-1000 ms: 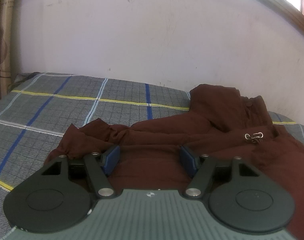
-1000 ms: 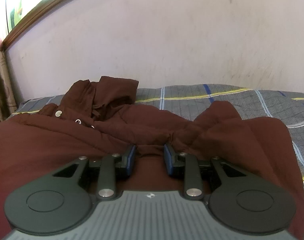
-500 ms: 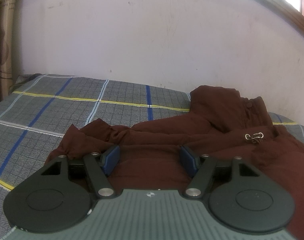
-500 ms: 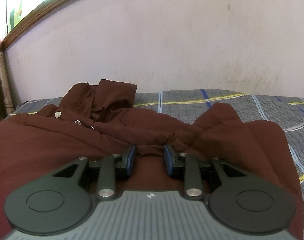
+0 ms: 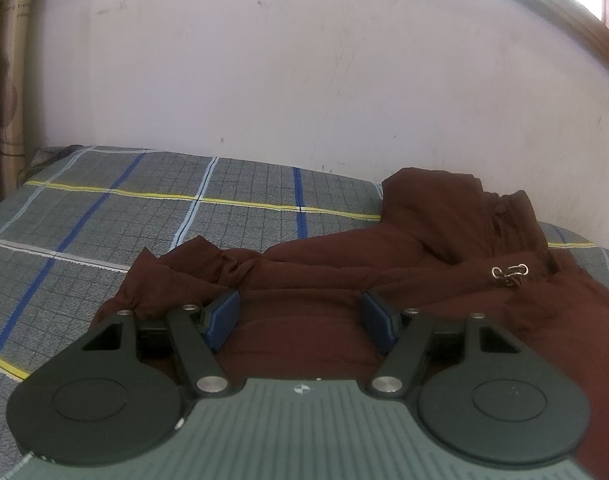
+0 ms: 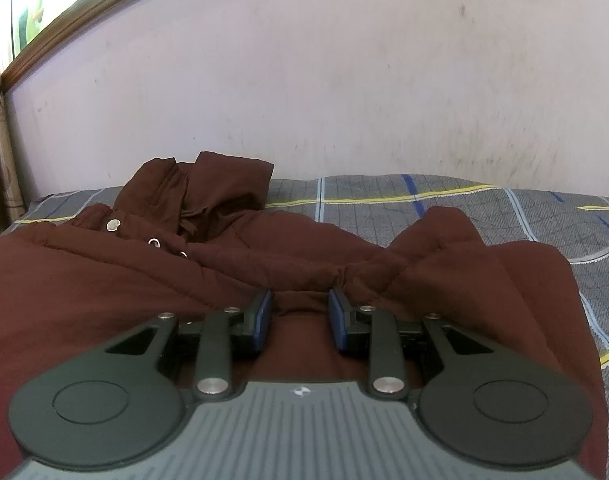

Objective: Fold large clothes

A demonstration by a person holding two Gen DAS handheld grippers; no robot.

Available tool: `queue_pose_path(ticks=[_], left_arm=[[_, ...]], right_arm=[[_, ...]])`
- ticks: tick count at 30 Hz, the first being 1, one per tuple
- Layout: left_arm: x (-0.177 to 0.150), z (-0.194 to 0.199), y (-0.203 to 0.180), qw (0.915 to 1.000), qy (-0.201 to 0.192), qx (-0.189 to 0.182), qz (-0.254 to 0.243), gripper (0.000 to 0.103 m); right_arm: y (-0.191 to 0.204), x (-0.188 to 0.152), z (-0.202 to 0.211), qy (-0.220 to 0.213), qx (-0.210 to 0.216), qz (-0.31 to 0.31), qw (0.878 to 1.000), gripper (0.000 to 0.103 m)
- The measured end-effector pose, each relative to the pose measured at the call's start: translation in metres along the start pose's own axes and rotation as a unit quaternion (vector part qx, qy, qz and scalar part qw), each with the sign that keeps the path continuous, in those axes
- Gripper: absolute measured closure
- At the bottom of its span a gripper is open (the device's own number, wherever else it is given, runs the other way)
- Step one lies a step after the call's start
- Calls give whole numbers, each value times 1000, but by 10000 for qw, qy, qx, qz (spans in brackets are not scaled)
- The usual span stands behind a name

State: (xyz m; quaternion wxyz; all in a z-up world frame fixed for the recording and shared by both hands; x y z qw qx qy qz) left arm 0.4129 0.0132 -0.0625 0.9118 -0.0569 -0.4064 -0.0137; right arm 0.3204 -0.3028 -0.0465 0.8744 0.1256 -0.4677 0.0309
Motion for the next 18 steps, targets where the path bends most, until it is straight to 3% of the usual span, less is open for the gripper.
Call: queue_pose_path(ticks=[7,12,16,18], left_arm=[[-1,-1,0,10000,-3,30,-34,34],[-1,0,0,10000,-20,10,-27,34],[-1,0,1,10000,-33,-17,-2,34],[-1,1,1,10000,-42,-20,14,34]], right_arm=[[1,-1,1,-51,23,-43,10000,74],[3,3,22,-339,67,-120,9993,69],[41,36,70,-969,467,218,9940,69],[76,49,74,-860,781,597,9914,70]])
Point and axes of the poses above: each gripper's, at about its wrist camera, not at the fingertips, and z roughly against the way its jaws point, y to its left, x to its top, the point moved 6 cm from there along -z, roughly the way its jaws point, and after that the axes turned 7 degrees about y, right-handed, at the moved point
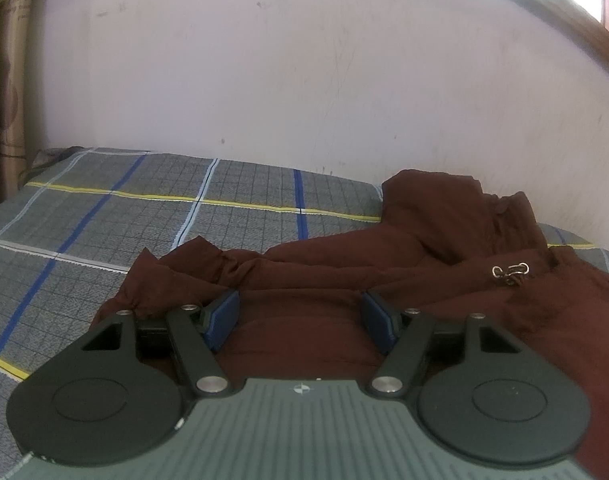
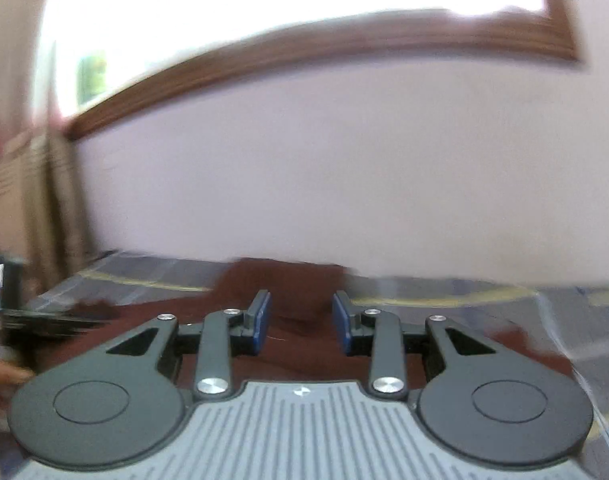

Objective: Fold large clothes

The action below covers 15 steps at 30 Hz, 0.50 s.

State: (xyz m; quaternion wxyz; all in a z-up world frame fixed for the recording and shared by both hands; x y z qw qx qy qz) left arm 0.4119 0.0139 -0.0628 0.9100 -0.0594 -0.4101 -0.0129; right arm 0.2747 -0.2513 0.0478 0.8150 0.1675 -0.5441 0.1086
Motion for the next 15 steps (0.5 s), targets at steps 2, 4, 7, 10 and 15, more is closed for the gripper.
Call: queue_pose_path(ticks=[2,4,7,10,15], left_arm=[[0,1,-1,10000,-15,-1,16,34],[0,1,-1,10000,-28,-12,37,34],[0,2,0,10000,-42,-32,72,34],[1,4,2,9999,-68,-85,132,34],[2,3,0,9999,-77,-49,93,33]], right_arm=[[33,5,-19,310,315,302,9986,70],[61,2,-47,564,329,737,9951,70],[75,-11,-90,964,91,1027,9900,72],[67,-23,-115,1269,59,829,9884,73],[58,-43,-124,1253,290,489,9905,73]])
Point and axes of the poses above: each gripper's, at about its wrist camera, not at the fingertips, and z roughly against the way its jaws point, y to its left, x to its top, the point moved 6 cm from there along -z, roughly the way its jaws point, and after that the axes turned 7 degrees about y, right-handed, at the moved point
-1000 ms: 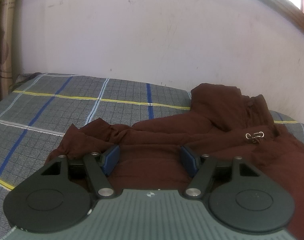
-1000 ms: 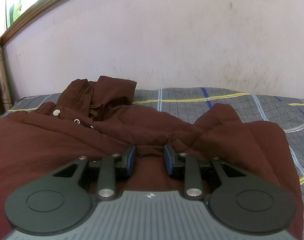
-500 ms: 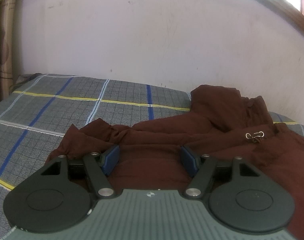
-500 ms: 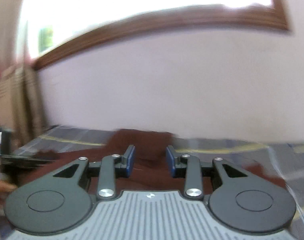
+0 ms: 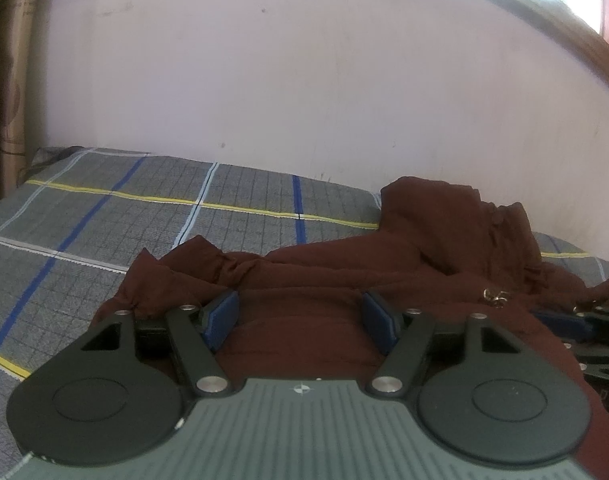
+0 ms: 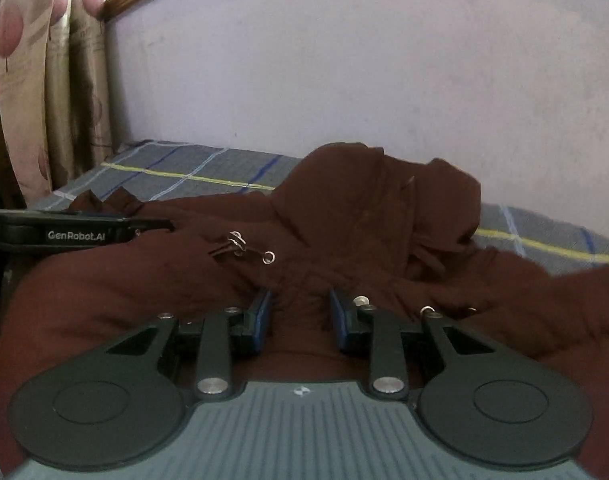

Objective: Fold large clothes

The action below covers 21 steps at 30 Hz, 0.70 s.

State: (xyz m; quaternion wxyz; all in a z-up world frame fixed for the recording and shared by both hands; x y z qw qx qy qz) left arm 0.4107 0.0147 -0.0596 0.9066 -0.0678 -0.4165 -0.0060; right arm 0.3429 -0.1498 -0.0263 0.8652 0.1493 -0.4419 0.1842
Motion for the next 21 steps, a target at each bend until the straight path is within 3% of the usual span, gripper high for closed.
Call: queue_pose_path(ticks=[5,8,12,15,18,21], left_arm=[[-1,-1,-1,10000,4,27,-37,32],[-2,0,-1,10000,-9,25,-28,32],[-2,1,-1,10000,-29,11,-20,32],[-2,1,-1,10000,-42,-4,-14,32],[-2,2,-2,10000,-58,8,-25,32],[-2,2,-3,10000,-69,20,-15,31]], right_arm=[[-18,8,34,-178,532,-533,9970,71],[-54,14,70,-336,72,-889,9954,71],[-137,-3,91,-58,-926,-1386,9860,72],[-171,-29,93,14,-1112,-1755,9782,74],[-172,-50,78,-115,-1133,-1786,9773,74],[-176,-53,69,25,-1228,-1749,9769,74]])
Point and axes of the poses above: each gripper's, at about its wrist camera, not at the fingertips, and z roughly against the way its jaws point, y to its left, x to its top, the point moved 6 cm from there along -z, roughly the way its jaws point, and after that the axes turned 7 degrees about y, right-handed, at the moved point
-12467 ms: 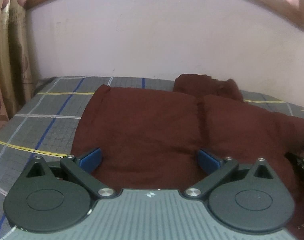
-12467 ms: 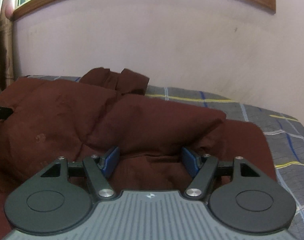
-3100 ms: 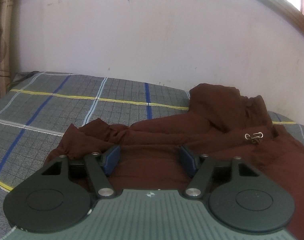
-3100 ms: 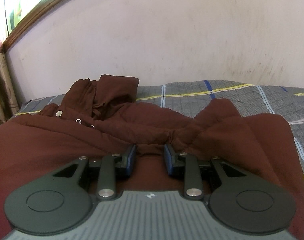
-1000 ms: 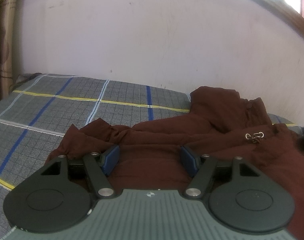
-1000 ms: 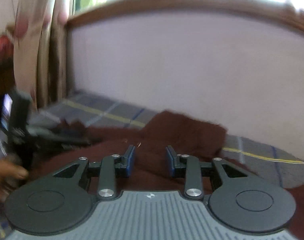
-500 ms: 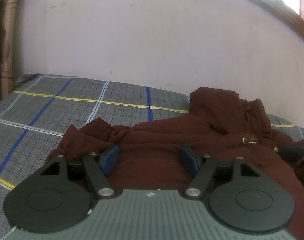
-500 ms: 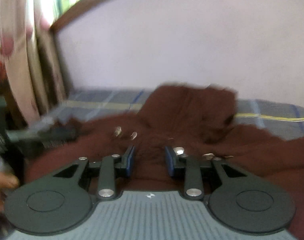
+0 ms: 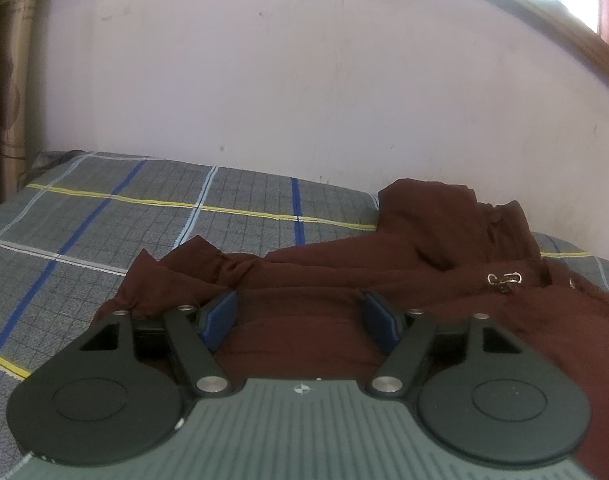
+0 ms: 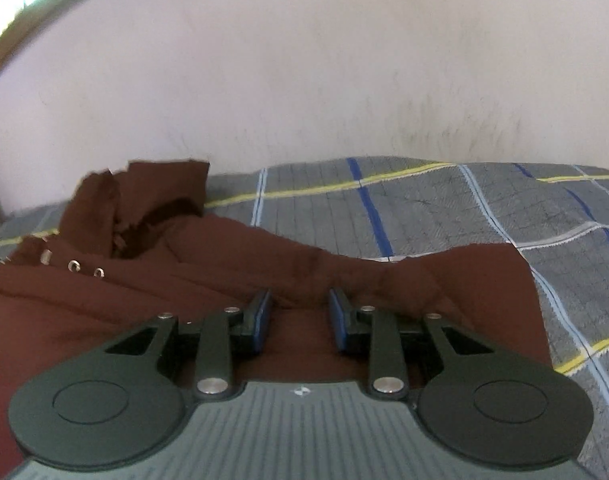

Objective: Fold large clothes

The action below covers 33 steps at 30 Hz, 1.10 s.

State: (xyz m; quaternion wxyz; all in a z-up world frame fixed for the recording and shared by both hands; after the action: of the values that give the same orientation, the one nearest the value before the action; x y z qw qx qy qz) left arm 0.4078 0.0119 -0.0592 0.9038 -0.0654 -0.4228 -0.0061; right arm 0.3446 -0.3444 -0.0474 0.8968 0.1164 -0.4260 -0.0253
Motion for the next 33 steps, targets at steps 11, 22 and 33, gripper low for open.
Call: queue_pose_path(ticks=[11,22,33], left_arm=[[27,109,61,9930,-447,-749,800,0],[-66,155,131,9543,1030,-1913,2050,0],[-90,103,111,9253,910,-2354,2830,6]], right_arm=[[3,-3,18,-581,1,-109,9983,64],[8,-3,24,-777,-220,11,9967,57],[7,-6,28,-873,-303,39,9957,56]])
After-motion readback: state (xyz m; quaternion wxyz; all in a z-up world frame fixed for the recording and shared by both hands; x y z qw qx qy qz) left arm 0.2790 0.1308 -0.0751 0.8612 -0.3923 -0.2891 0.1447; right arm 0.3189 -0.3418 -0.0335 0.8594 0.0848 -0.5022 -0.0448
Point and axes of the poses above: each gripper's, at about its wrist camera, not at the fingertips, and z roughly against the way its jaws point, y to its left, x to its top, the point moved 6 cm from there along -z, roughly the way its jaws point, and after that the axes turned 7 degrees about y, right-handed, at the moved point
